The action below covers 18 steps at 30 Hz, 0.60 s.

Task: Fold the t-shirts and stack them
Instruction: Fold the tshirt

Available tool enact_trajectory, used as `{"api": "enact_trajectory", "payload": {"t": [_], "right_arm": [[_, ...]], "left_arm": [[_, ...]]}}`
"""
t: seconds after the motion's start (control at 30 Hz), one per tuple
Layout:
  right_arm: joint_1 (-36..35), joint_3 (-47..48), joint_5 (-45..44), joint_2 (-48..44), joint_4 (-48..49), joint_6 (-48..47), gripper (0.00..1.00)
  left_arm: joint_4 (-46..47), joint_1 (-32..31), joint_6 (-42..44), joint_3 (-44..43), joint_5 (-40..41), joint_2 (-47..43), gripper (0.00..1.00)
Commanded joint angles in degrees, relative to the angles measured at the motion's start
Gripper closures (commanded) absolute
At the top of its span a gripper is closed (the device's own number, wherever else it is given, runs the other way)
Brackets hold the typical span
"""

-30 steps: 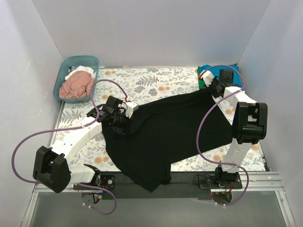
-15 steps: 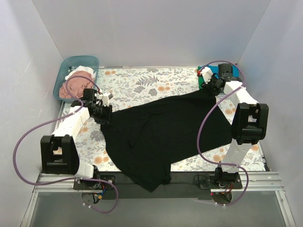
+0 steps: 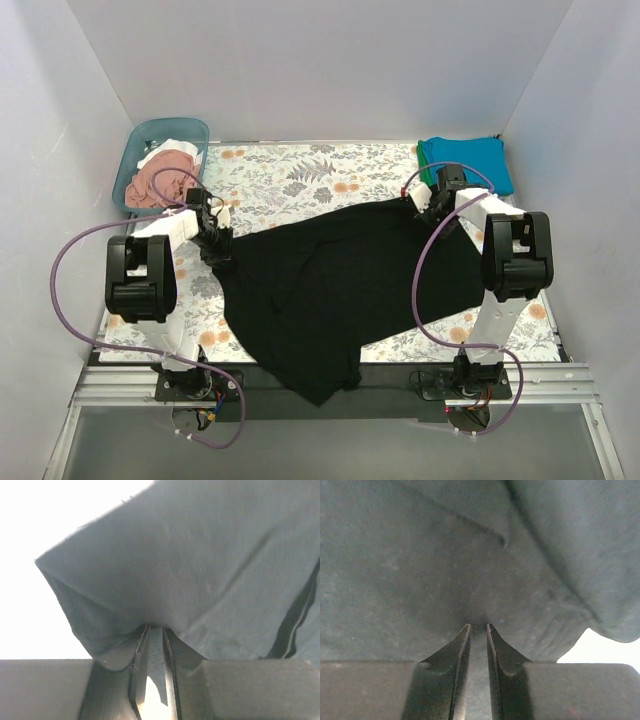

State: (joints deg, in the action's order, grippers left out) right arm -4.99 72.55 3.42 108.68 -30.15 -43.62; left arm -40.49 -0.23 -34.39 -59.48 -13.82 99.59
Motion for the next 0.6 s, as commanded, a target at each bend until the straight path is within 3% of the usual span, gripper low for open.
{"api": "enact_trajectory", "payload": {"t": [0.0,0.13,0.33,0.47,0.57], "right_arm": [[-1.6,-5.3,-0.7,0.1,-3.9,0.2,0.75],[-5.9,-12.5,-0.3,-3.1,-4.7,0.3,0.75],[-13.8,-16.1,6.8,-9.0,-9.7,2.9,0.73],[-11.6,-11.8,7.0,-11.9,-11.2,4.5,0.71],[-8.3,-5.0,8.1,-13.2,-13.1,4.7,0.66]], "left_arm": [[4.8,3.6,2.1,-5.0,8.0,8.2,0.85],[4.0,5.5,4.9,-17.1,9.3,15.3,0.86],[0.3,6.3,8.7,-28.0,7.6,20.1,0.85],[-4.4,6.6,10.7,-29.6,0.2,16.2,0.78],[-7.7,6.6,12.1,-29.2,-7.0,9.9,0.66]]}}
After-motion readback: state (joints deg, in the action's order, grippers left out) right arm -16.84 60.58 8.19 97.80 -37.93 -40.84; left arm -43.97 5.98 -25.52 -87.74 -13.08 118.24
